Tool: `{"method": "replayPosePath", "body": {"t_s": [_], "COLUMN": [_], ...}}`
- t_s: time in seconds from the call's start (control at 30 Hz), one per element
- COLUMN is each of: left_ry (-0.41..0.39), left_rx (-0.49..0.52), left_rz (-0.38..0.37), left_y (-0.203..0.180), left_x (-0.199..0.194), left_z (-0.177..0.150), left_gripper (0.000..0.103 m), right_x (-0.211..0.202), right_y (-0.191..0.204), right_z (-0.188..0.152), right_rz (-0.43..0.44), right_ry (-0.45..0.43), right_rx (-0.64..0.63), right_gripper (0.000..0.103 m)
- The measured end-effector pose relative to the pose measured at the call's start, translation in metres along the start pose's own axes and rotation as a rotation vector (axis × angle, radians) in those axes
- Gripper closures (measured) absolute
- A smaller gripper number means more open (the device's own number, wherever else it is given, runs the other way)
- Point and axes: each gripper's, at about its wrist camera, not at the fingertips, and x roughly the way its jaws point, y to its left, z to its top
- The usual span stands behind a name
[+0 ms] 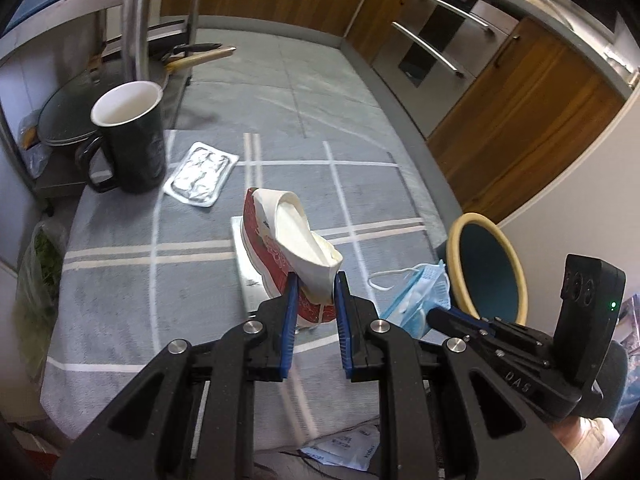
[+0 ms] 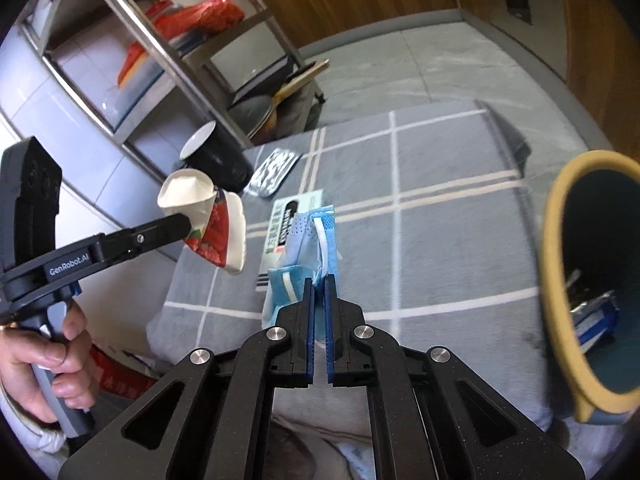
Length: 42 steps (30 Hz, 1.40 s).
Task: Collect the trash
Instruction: 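Carry the paper cup and mask over the bin and open both tools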
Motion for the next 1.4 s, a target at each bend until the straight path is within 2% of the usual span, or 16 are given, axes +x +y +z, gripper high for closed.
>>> {"method": "replayPosePath", "body": {"t_s": [0.43, 0.67, 0.93, 1.2, 1.4], "left_ry": [0.029, 0.061, 0.089, 0.126, 0.17], "left_rx": [0.101, 0.191, 0.276, 0.332, 0.363], "left_rz": [-0.096, -0.152, -0.223, -0.262, -0.279], "left_y": [-0.056, -0.103, -0.16, -0.205, -0.231], "left_x": [0.011, 0.025, 0.039, 0.064, 0.09], "left_z": [0.002, -0.003, -0.006, -0.01, -0.014], "left_gripper": [0.086, 0.086, 0.086, 0.086, 0.085], "right_x": [-0.07, -0.095, -0.121, -0.128, -0.123], "right_y": [-0.054, -0.094, -0.138, -0.176, -0.188], "right_z": [0.001, -0.004, -0.013, -0.029, -0.034], "right_rz": [-0.09, -0.123, -0.215, -0.302, -0.342], "right_ry": [-0.133, -0.19, -0.247, -0.241, -0.207], "right_rx": [0.073, 0.165, 0.265, 0.339, 0.346], "right_gripper": [0.097, 0.097, 0.097, 0.097, 0.097]}}
